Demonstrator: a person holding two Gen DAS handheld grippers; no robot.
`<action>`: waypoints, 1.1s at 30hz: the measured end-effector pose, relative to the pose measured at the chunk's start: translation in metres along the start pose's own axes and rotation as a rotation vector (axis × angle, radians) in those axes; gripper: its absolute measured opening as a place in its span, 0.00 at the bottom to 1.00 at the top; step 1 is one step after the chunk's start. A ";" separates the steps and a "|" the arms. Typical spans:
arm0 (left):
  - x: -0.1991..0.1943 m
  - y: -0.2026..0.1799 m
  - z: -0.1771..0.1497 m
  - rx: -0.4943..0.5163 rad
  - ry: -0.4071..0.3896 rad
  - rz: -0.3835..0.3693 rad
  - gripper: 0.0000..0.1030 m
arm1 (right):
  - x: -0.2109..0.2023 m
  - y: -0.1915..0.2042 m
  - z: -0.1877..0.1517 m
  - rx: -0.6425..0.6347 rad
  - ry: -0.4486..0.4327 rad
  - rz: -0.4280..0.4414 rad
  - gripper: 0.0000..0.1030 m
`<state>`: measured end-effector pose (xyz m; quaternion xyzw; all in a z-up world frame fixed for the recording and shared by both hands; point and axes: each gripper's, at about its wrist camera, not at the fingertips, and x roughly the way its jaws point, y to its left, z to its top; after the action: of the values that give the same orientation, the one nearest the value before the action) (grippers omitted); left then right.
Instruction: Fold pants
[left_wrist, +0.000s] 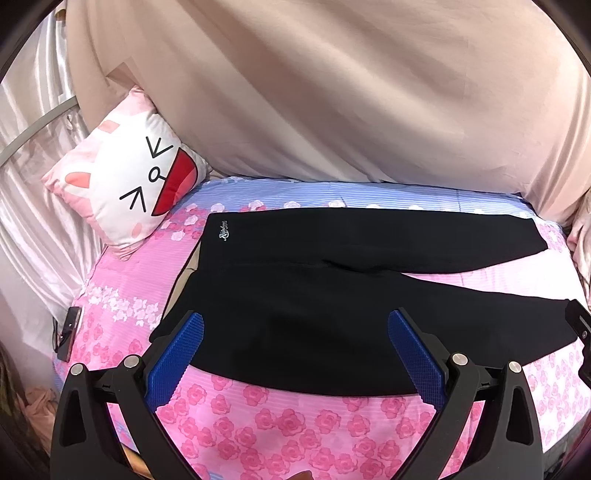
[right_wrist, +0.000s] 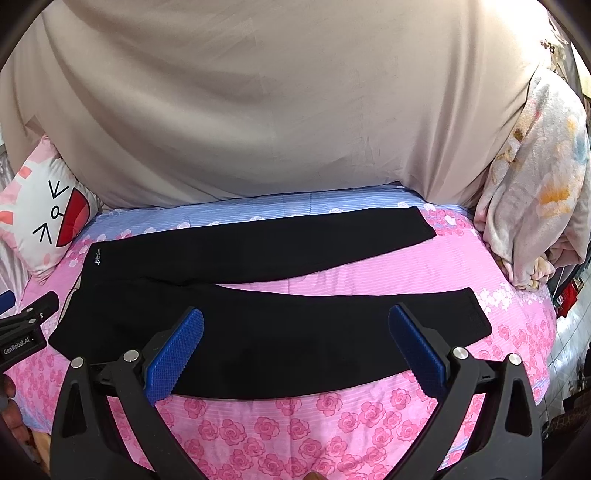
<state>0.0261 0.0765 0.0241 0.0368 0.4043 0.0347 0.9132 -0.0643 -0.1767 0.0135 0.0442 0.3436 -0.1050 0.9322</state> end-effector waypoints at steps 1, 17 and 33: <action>0.001 0.002 0.000 -0.001 0.000 -0.002 0.95 | 0.000 0.001 0.000 0.000 0.000 -0.003 0.96; 0.011 0.005 0.010 -0.006 0.001 -0.017 0.95 | 0.003 0.002 0.004 -0.007 0.000 -0.029 0.96; 0.014 -0.010 0.017 0.018 -0.007 -0.024 0.95 | 0.006 -0.013 0.016 0.013 -0.004 -0.044 0.96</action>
<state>0.0487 0.0672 0.0239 0.0401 0.4020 0.0203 0.9145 -0.0530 -0.1928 0.0219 0.0425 0.3420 -0.1279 0.9300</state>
